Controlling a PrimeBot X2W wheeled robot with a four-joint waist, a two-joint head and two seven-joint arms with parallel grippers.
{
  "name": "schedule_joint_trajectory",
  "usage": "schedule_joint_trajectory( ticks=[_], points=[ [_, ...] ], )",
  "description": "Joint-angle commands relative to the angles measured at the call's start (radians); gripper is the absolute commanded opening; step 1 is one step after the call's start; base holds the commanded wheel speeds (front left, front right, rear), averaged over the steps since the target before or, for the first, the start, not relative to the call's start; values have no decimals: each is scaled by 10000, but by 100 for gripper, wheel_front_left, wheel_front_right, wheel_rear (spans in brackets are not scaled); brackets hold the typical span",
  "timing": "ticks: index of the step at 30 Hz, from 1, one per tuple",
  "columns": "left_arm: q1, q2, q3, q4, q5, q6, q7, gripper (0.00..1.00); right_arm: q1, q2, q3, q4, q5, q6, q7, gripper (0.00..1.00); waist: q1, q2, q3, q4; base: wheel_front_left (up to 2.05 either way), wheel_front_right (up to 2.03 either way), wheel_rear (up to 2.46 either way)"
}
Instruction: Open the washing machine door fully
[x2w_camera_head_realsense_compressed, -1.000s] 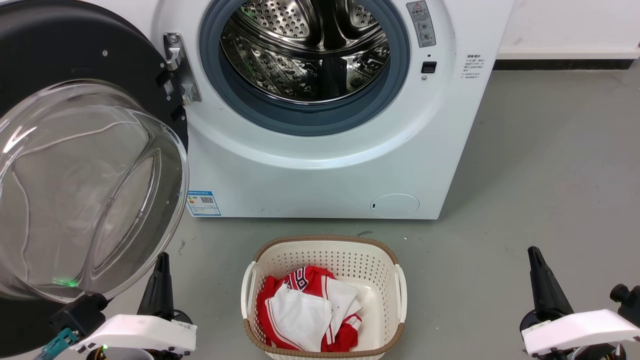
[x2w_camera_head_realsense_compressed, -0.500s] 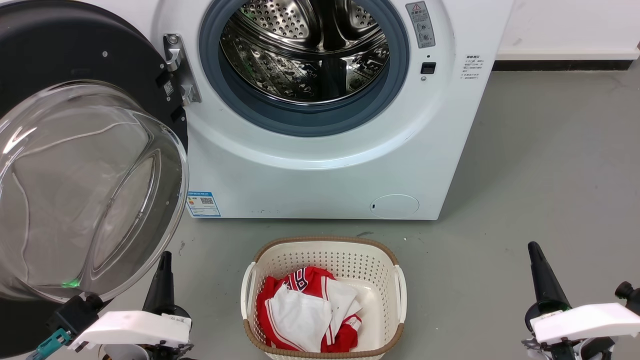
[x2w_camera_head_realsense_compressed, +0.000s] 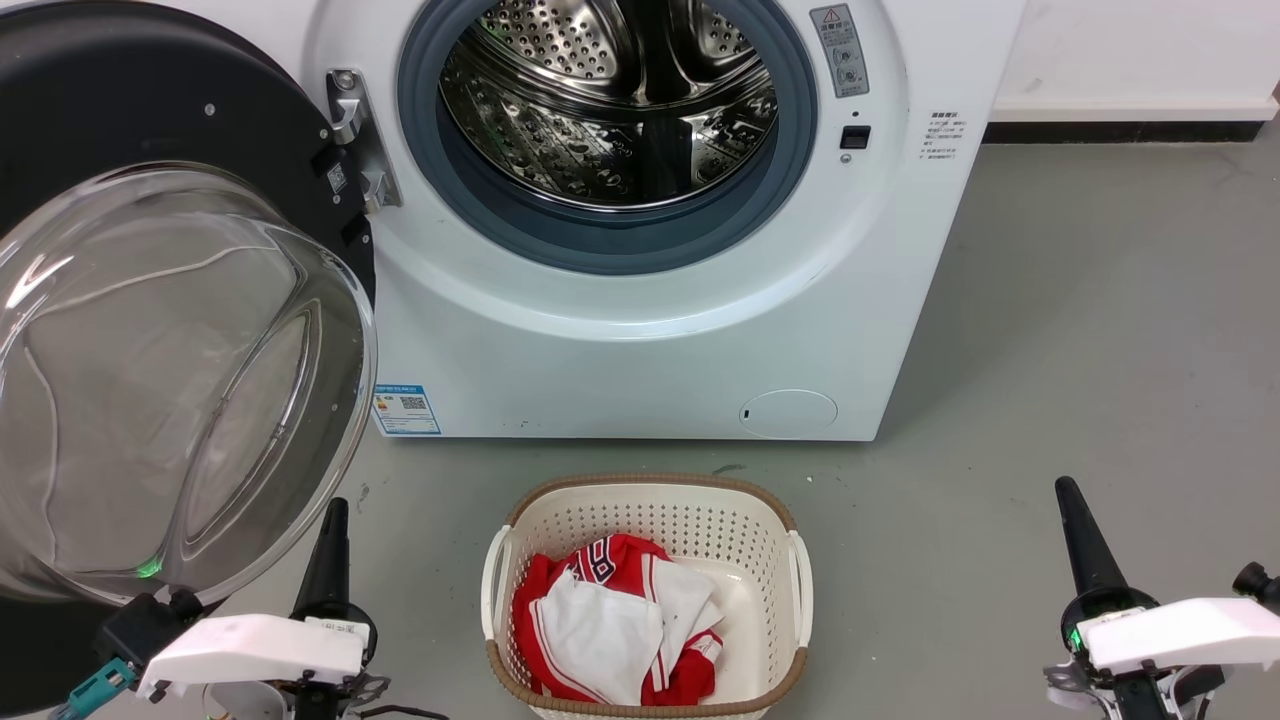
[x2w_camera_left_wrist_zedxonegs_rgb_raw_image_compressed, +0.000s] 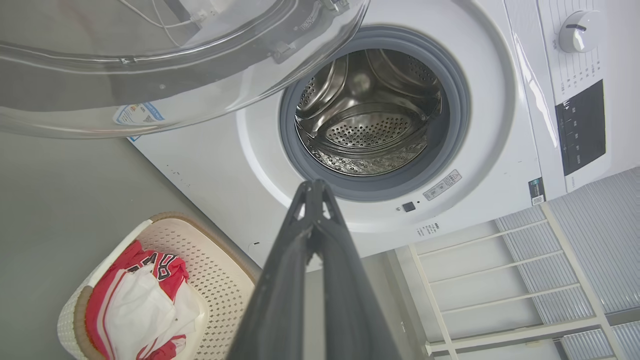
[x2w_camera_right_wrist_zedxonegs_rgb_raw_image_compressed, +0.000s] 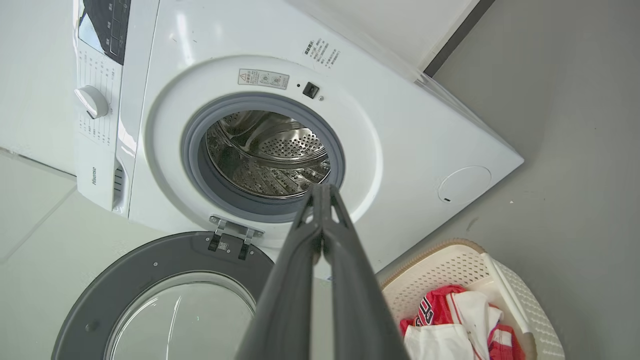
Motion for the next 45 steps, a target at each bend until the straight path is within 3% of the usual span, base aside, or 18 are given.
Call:
schedule_joint_trajectory(
  ticks=[1, 45],
  points=[
    [-264, 14, 51, -48, -288, -42, 59, 0, -229, -72, -24, -39, 306, -1, 63, 0, 0, 0, -2, -1, 0, 0, 0],
    [-602, -111, 254, 402, -4357, -228, 1089, 0, -778, -9, -263, 677, 4343, -1, 842, 0, 0, 0, -71, -35, 0, 0, 0]
  ],
)
